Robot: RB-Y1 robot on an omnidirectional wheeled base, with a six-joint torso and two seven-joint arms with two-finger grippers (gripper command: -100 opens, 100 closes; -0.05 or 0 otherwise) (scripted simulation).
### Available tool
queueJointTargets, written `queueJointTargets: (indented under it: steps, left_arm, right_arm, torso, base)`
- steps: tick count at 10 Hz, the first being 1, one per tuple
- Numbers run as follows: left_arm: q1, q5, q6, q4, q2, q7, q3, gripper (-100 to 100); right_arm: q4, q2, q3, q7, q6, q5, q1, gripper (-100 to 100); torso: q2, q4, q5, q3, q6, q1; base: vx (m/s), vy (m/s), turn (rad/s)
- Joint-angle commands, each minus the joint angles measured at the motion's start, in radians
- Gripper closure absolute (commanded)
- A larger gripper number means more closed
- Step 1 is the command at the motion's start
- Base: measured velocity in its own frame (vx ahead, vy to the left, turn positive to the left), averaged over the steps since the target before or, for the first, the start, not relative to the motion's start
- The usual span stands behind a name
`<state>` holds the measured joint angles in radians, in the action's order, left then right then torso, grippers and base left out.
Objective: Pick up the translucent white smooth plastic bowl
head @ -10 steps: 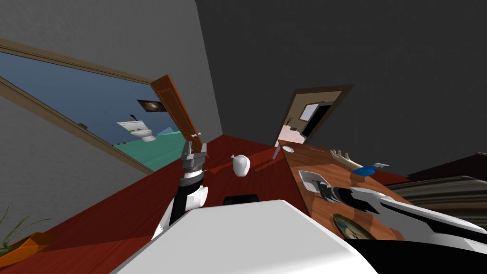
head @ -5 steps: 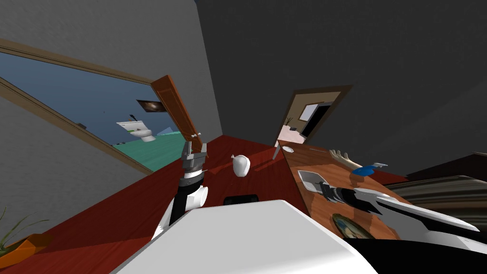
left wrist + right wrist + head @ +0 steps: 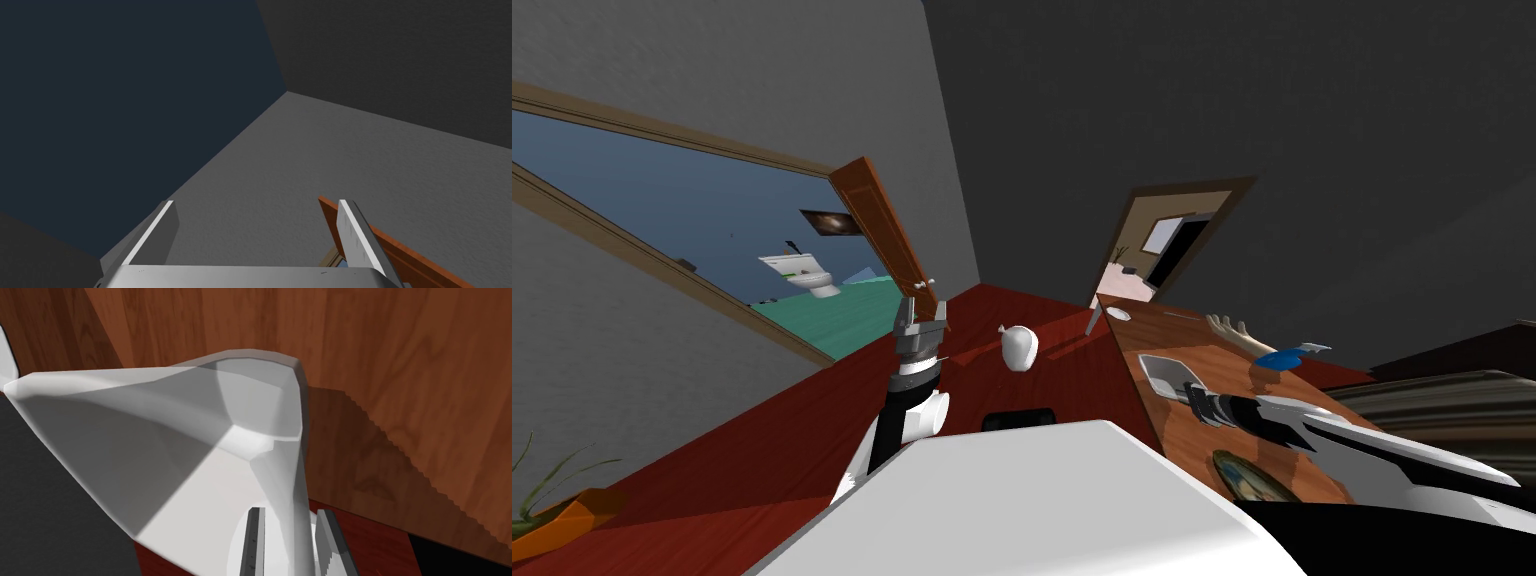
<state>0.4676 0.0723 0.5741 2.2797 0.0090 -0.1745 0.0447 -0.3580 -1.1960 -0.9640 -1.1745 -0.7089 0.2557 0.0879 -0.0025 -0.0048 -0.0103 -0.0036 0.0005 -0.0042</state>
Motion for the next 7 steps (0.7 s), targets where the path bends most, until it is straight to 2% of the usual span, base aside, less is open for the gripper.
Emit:
queueJointTargets:
  steps: [1,2,4,6,7]
  left_arm:
    - [0.0,0.0,0.0,0.0,0.0,0.0,0.0,0]
    - [0.0,0.0,0.0,0.0,0.0,0.0,0.0,0]
    - [0.0,0.0,0.0,0.0,0.0,0.0,0.0,0]
    - [0.0,0.0,0.0,0.0,0.0,0.0,0.0,0]
    - [0.0,0.0,0.0,0.0,0.0,0.0,0.0,0]
  right_arm:
    - [-0.05,0.005,0.05,0.05,0.0,0.05,0.001,100]
    - [-0.03,0.005,0.063,0.064,0.0,0.081,0.001,100]
    - [-0.065,0.005,0.063,0.065,0.0,0.134,0.001,100]
    - [-0.066,0.005,0.063,0.065,0.0,0.134,0.001,100]
    - [-0.107,0.015,0.112,0.114,-0.008,0.185,0.005,100]
  torso:
    - [0.0,0.0,0.0,0.0,0.0,0.0]
    - [-0.002,0.0,0.0,-0.001,0.003,-0.001]
    - [-0.001,0.001,0.0,0.0,0.0,-0.001]
    - [-0.002,0.001,-0.003,0.0,-0.003,-0.002]
    - [-0.002,0.001,-0.003,0.0,-0.003,-0.001]
  base:
    - [0.063,-0.034,-0.332]
    - [0.087,-0.031,-0.345]
    - [0.021,-0.011,-0.014]
    - [-0.01,0.0,0.025]
    - [0.072,-0.02,-0.302]
